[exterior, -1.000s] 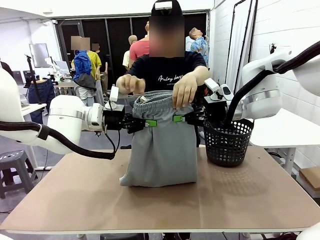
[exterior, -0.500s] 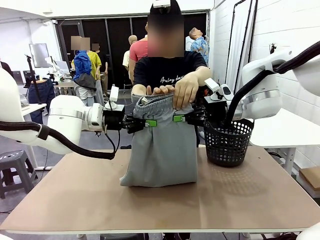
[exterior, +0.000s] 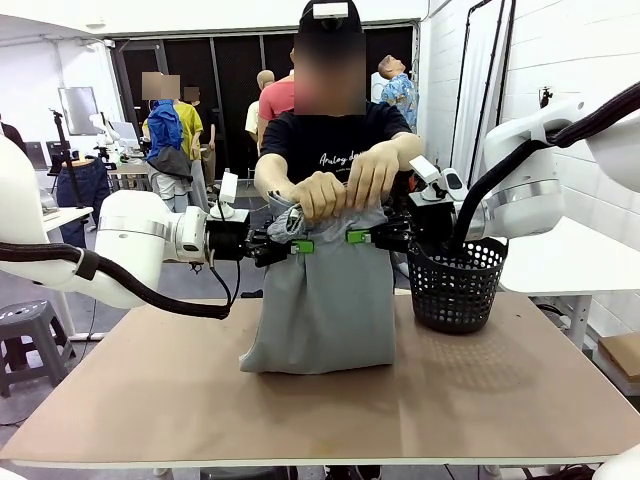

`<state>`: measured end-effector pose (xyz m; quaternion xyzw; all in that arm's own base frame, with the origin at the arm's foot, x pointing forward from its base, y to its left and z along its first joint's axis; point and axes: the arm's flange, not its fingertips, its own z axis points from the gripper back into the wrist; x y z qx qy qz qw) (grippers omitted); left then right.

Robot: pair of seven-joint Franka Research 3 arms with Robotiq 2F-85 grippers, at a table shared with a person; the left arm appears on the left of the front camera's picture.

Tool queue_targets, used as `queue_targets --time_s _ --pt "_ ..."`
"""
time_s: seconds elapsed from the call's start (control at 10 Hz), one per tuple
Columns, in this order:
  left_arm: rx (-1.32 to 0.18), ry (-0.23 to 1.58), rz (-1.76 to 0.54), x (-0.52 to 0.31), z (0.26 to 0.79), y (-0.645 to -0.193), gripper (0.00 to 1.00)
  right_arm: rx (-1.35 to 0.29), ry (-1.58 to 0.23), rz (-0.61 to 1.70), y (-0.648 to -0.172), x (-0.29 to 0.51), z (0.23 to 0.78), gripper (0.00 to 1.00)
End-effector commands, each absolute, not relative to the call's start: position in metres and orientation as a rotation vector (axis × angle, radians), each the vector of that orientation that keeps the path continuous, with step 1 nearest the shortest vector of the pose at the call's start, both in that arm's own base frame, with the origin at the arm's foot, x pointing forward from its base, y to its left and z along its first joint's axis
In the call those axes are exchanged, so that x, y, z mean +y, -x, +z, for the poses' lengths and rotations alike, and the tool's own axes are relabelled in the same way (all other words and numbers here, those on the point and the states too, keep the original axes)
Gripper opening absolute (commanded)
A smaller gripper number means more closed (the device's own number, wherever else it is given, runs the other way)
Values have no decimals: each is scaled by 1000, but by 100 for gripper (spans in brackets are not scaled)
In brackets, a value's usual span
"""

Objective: Fold the training pants.
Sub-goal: Release the ends of the Training pants and then grab the overlapped ends.

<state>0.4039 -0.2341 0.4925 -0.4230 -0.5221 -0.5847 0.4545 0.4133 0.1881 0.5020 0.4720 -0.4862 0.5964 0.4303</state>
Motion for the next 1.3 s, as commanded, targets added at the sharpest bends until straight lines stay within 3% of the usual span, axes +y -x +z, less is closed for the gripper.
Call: queue_targets --time_s 0.0,1.2 --pt "-1298 1048 -1439 -235 495 -404 0 -1215 -1183 1491 -410 190 502 0" --pt "-1298 1048 -1439 -235 495 -404 0 -1215 -1183 1491 -410 190 502 0"
